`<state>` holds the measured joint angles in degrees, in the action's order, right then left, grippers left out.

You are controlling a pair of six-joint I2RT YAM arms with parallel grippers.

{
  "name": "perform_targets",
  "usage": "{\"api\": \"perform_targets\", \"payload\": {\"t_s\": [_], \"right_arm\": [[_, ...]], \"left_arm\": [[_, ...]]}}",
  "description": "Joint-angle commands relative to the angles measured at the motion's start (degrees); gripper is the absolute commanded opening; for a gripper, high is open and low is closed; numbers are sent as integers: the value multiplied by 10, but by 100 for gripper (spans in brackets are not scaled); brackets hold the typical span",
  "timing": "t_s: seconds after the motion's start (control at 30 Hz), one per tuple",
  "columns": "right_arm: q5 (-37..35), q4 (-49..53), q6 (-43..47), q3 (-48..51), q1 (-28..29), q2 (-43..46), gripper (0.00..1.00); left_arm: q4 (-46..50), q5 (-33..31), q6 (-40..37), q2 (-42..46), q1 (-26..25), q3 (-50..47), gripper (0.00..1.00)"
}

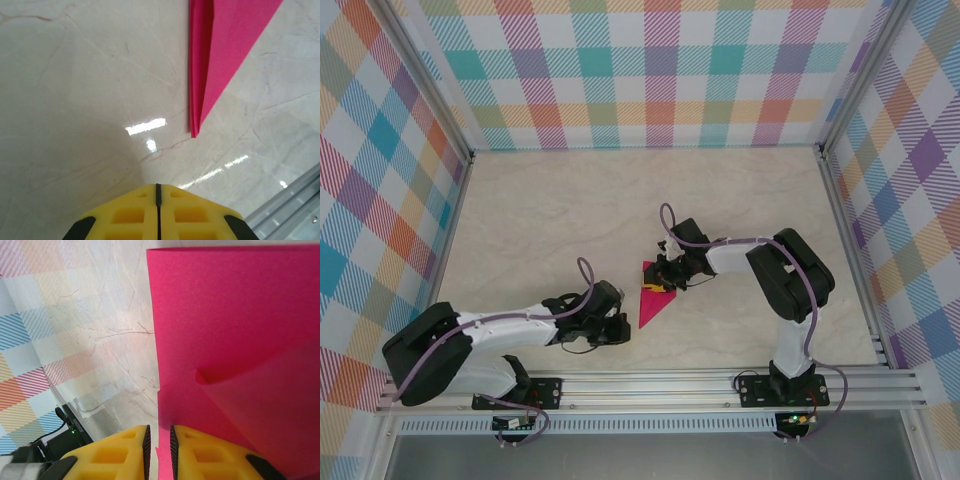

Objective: Fold a paper plane with a square sheet of paper (pick it up from the middle)
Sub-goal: Fourth fold the wing at the center of the table.

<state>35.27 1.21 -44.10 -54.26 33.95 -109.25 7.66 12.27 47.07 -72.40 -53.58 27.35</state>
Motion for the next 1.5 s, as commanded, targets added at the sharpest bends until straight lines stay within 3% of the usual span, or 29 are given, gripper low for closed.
{"api": "perform_targets", "payload": {"t_s": [0.0,0.17,0.47,0.7,0.87,1.23,1.47], "right_arm": [[-77,60,5,28,-6,-51,21],[-78,63,6,28,-6,-49,21],[-73,62,3,26,-6,-49,21],[-71,65,5,27,-6,-45,21],[-67,80,10,4,-6,-34,21],[-53,114,38,-66,-41,57,23],[23,62,40,-18,-40,103,8]], "left_arm": [[32,-31,-1,49,8,16,7],[-44,-29,3,34,30,37,7],[-191,-32,45,-117,29,79,5],[-140,-92,69,-181,29,85,4],[-71,-142,98,-202,1,61,2],[-51,-167,116,-227,-23,31,0],[-50,-171,105,-218,-23,33,0]]}}
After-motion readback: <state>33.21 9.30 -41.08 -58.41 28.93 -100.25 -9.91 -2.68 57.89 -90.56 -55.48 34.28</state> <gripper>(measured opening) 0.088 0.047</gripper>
